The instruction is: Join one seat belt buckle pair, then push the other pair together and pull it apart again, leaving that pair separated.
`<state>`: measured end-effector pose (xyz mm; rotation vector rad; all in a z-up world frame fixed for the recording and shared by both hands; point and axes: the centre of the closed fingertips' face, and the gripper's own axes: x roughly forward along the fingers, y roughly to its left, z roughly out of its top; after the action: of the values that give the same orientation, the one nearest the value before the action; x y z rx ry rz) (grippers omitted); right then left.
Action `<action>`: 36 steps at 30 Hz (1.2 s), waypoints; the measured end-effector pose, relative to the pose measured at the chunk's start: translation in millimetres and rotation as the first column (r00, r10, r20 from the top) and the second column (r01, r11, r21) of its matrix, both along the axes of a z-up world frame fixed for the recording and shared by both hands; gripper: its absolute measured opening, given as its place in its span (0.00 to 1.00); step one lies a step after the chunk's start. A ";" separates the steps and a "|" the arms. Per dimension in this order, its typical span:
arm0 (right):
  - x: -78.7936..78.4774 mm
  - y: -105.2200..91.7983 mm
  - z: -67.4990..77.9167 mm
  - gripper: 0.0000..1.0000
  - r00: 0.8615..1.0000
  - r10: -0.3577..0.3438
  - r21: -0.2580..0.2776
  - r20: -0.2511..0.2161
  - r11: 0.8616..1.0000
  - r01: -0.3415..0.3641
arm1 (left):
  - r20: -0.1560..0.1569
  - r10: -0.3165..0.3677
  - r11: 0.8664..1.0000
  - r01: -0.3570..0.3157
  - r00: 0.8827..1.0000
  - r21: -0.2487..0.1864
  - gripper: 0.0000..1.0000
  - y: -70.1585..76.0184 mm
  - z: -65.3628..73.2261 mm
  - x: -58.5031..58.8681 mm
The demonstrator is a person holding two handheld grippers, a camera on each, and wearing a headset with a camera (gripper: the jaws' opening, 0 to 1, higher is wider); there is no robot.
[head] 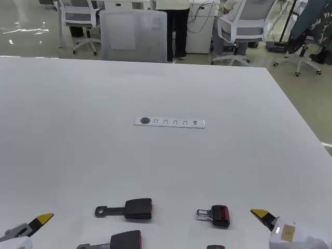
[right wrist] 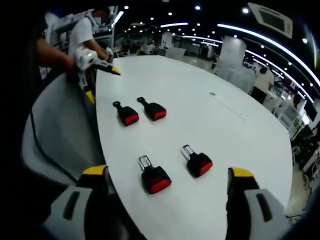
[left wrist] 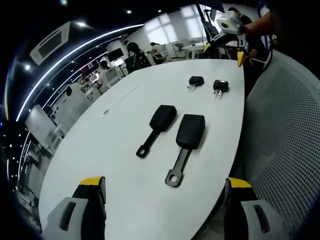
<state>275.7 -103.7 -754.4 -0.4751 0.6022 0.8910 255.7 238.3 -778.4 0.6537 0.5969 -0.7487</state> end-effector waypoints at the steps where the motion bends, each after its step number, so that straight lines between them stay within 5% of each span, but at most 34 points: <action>1: -0.9 0.0 -0.5 0.99 1.000 0.002 -0.001 0.000 1.000 -0.002 | 0.001 -0.001 1.000 0.001 1.000 0.001 1.00 -0.2 0.1 -0.1; 9: -4.1 -1.2 -8.2 0.99 1.000 0.000 -0.006 -0.006 1.000 0.000 | 0.016 0.006 1.000 -0.006 1.000 0.000 1.00 3.8 0.5 2.5; 36: 0.1 -3.8 -0.7 0.98 1.000 0.009 -0.011 -0.002 1.000 -0.009 | -0.029 -0.019 1.000 0.019 0.999 0.019 1.00 5.9 -11.4 -4.1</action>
<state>275.8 -107.5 -755.0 -0.4869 0.6072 0.8970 251.6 244.2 -789.8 0.6683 0.6257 -0.7719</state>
